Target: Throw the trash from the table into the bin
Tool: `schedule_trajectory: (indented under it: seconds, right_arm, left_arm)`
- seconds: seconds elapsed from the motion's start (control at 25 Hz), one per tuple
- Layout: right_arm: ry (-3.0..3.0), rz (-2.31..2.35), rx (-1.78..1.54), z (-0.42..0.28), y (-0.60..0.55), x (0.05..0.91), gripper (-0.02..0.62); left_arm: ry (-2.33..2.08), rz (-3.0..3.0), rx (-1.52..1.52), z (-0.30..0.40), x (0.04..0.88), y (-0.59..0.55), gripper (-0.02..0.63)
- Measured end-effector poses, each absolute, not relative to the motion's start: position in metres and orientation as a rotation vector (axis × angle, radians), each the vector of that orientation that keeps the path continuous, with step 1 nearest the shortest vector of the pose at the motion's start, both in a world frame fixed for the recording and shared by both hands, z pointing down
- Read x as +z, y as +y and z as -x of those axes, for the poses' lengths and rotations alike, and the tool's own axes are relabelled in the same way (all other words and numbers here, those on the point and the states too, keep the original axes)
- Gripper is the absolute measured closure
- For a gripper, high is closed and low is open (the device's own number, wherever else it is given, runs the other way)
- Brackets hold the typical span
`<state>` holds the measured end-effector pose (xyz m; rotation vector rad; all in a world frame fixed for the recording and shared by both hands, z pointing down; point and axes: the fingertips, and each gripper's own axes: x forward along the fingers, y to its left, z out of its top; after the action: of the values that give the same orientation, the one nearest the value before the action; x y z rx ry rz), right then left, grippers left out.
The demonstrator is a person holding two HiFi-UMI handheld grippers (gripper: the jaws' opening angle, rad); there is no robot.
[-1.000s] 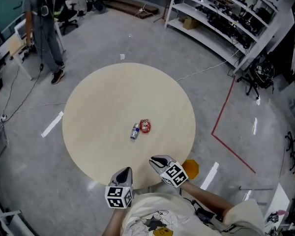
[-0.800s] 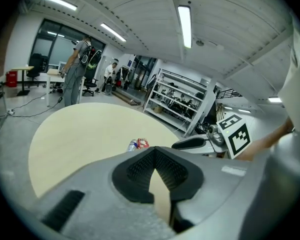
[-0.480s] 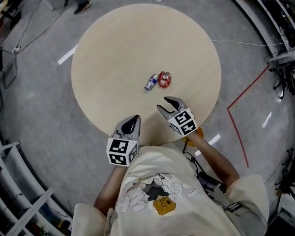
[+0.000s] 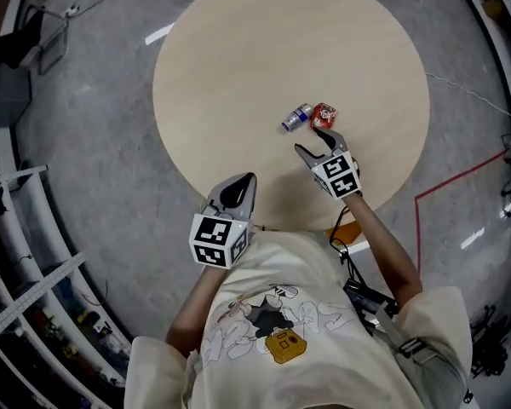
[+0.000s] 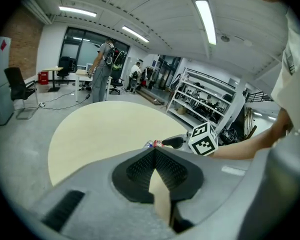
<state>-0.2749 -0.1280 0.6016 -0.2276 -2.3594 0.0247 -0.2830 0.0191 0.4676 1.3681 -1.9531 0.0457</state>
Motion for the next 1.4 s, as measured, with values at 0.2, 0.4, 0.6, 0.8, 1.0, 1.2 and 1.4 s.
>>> schedule_trajectory:
  seconds: [0.2, 0.4, 0.6, 0.8, 1.0, 1.2, 1.4]
  right_arm:
    - [-2.273, 0.416, -0.276, 0.296, -0.138, 0.616, 0.29]
    - [-2.095, 0.675, -0.692, 0.313, -0.142, 0.632, 0.287]
    - [-1.985, 0.816, -0.91, 0.324, -0.143, 0.643, 0.304]
    - [-1.731, 0.906, -1.285, 0.336, -0.155, 0.661, 0.331]
    - [-1.587, 0.996, -1.354, 0.345, -0.153, 0.679, 0.353]
    - [-1.538, 1.032, -1.331, 0.341, -0.149, 0.687, 0.394]
    - [-1.576, 1.003, -1.301, 0.346, -0.144, 0.688, 0.396]
  left_arm:
    - [-2.001, -1.285, 0.0, 0.289, 0.461, 0.022, 0.6]
    - [-2.002, -1.204, -0.021, 0.283, 0.47, 0.028, 0.6]
    - [-2.001, -1.178, -0.039, 0.277, 0.474, 0.031, 0.6]
    - [-1.995, -1.181, -0.048, 0.273, 0.475, 0.029, 0.6]
    - [-2.012, -1.158, -0.057, 0.272, 0.475, 0.033, 0.6]
    - [-2.032, -1.141, -0.059, 0.272, 0.47, 0.038, 0.6]
    - [-2.04, -1.139, -0.056, 0.274, 0.472, 0.041, 0.6]
